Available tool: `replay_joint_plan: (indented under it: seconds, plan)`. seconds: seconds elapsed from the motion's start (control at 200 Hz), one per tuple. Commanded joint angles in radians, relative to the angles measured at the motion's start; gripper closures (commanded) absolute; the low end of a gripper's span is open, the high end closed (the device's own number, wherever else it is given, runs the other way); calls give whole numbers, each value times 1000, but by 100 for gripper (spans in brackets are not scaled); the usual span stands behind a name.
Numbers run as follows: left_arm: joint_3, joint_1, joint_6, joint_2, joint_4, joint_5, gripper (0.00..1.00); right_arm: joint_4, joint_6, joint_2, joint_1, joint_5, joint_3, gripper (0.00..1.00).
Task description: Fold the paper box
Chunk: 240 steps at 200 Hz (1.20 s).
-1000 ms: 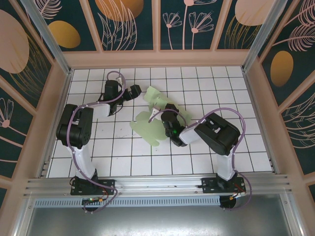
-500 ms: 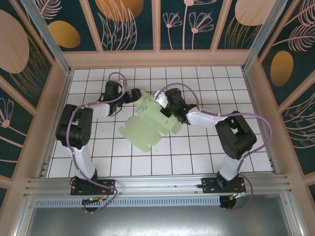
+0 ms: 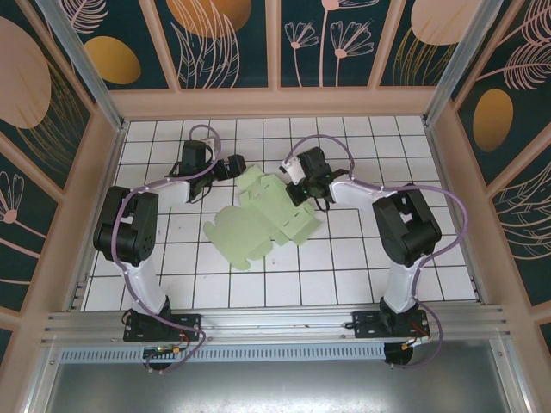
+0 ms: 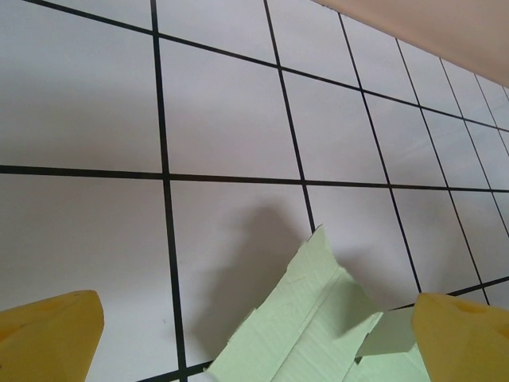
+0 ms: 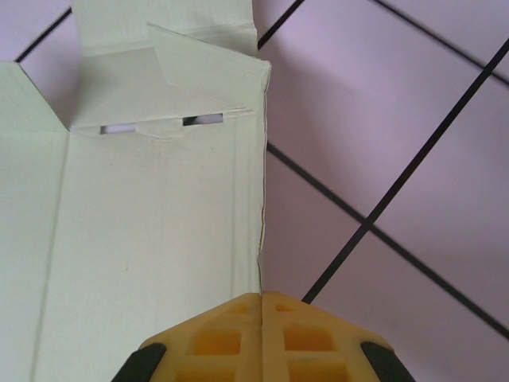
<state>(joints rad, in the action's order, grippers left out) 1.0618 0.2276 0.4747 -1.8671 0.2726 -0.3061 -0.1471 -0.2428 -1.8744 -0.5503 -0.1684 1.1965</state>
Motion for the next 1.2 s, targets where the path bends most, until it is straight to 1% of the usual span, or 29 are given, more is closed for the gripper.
replay_joint_plan:
  seconds: [0.0,0.13,0.305,0.375,0.706,0.906,1.016,1.196]
  plan:
    - [12,-8,-18,26,-16,-7,1,-49,41,-24,32,-38,42,93]
    - [16,-8,-21,24,-20,-10,1,-47,52,-36,45,-47,47,82]
    - [14,-8,-22,23,-21,-13,1,-45,52,-46,54,-43,47,79]
    - [13,-7,-22,23,-19,-14,1,-47,49,-50,56,-42,51,76]
    - [10,-8,-21,25,-16,-26,1,-65,30,-86,59,-56,68,74]
    - [4,-7,-18,28,-10,-31,1,-66,20,-92,58,-65,67,75]
    - [3,-8,-18,29,-11,-29,1,-77,8,-96,59,-74,69,78]
    - [0,-8,-19,33,-11,-31,1,-101,-13,-116,59,-95,78,77]
